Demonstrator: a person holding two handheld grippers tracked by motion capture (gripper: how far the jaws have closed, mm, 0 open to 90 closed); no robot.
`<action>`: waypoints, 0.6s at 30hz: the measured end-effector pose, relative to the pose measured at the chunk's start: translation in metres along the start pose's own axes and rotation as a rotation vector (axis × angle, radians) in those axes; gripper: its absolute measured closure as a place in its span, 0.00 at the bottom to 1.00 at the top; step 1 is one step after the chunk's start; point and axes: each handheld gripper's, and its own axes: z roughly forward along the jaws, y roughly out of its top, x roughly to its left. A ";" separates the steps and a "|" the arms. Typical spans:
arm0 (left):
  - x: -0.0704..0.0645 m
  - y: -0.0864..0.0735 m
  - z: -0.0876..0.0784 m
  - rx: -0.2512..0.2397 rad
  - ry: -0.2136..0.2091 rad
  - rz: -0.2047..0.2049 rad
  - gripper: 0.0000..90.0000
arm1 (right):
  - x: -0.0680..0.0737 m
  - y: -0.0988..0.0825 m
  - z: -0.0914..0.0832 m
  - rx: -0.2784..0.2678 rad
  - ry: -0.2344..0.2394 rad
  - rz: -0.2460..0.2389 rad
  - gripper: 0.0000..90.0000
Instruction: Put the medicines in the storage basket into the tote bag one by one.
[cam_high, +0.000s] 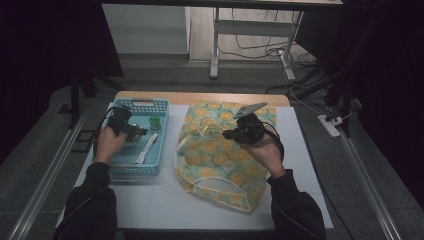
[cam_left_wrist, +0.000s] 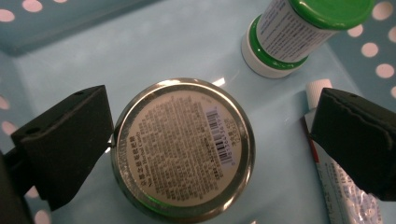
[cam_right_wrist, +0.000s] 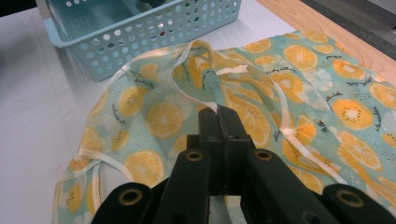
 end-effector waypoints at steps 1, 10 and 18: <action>0.000 0.000 0.001 0.009 0.002 0.002 0.00 | 0.000 0.000 0.000 0.000 0.000 0.000 1.00; -0.003 0.000 0.008 0.116 -0.001 -0.019 0.00 | 0.000 0.000 -0.001 -0.002 0.000 -0.001 1.00; -0.005 0.000 0.011 0.169 0.001 -0.041 0.03 | 0.001 0.000 0.000 -0.003 0.000 -0.006 1.00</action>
